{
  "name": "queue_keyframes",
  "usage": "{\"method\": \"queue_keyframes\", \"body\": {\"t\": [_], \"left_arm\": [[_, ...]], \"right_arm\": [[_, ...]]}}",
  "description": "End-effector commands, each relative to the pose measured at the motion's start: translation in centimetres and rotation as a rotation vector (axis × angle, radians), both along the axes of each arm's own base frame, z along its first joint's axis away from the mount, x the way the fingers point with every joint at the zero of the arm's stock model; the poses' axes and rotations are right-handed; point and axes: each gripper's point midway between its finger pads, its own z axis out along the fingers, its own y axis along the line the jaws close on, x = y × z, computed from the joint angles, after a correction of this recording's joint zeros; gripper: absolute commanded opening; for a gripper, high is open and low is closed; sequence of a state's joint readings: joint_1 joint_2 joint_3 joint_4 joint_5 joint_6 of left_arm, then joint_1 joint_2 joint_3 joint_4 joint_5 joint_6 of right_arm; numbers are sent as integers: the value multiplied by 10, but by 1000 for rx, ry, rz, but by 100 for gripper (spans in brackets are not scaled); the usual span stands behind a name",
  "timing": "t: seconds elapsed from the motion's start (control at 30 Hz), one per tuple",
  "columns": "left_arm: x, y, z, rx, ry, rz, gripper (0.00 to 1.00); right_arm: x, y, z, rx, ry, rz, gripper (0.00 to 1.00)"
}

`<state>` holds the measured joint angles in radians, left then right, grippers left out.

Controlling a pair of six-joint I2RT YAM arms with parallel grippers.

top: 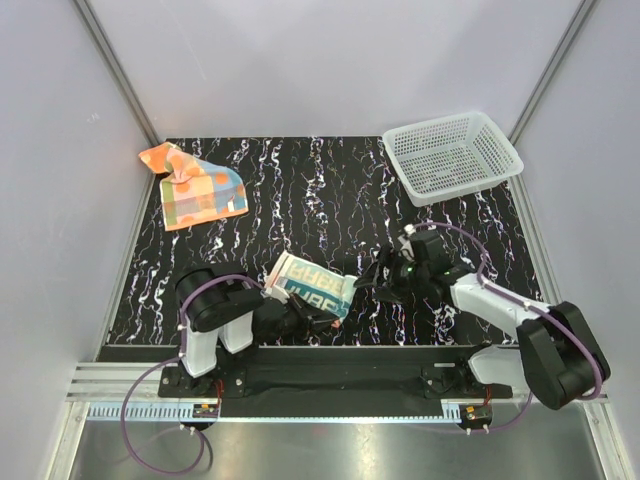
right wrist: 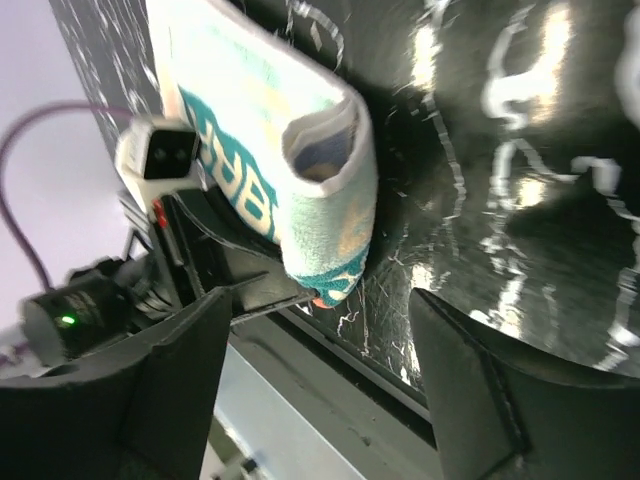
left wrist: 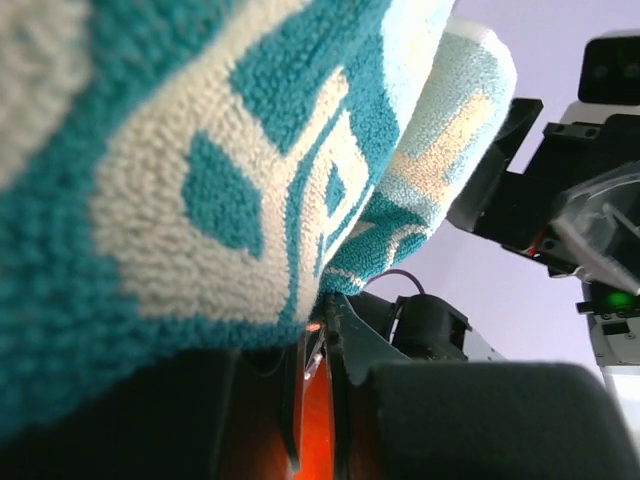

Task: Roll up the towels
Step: Roll the towel

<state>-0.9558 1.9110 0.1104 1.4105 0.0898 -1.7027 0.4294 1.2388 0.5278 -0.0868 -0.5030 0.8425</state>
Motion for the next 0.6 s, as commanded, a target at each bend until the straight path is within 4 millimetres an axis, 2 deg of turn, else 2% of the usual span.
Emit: {"method": "queue_keyframes", "body": {"t": [0.0, 0.13, 0.2, 0.33, 0.37, 0.43, 0.47, 0.5, 0.57], "left_arm": [[11, -2, 36, -175, -26, 60, 0], [14, -1, 46, -196, -44, 72, 0], [15, -1, 49, -208, -45, 72, 0], [15, 4, 45, -209, 0, 87, 0], [15, 5, 44, -208, 4, 92, 0], [16, 6, 43, -207, 12, 98, 0], [16, 6, 44, -209, 11, 100, 0], [16, 7, 43, -207, 11, 100, 0], [17, 8, 41, -203, 19, 105, 0]], "right_arm": [[5, 37, 17, 41, -132, 87, 77], [3, 54, 7, -15, -146, 129, 75], [3, 54, 0, -31, -139, 131, 75], [3, 50, -14, -51, -139, 123, 74], [-2, 48, -21, -50, -127, 126, 72], [1, 54, -20, -12, -159, 130, 70], [-3, 52, -29, -13, -140, 126, 69], [2, 56, -26, 15, -169, 123, 66], [-2, 56, -36, 23, -151, 121, 64]]}}
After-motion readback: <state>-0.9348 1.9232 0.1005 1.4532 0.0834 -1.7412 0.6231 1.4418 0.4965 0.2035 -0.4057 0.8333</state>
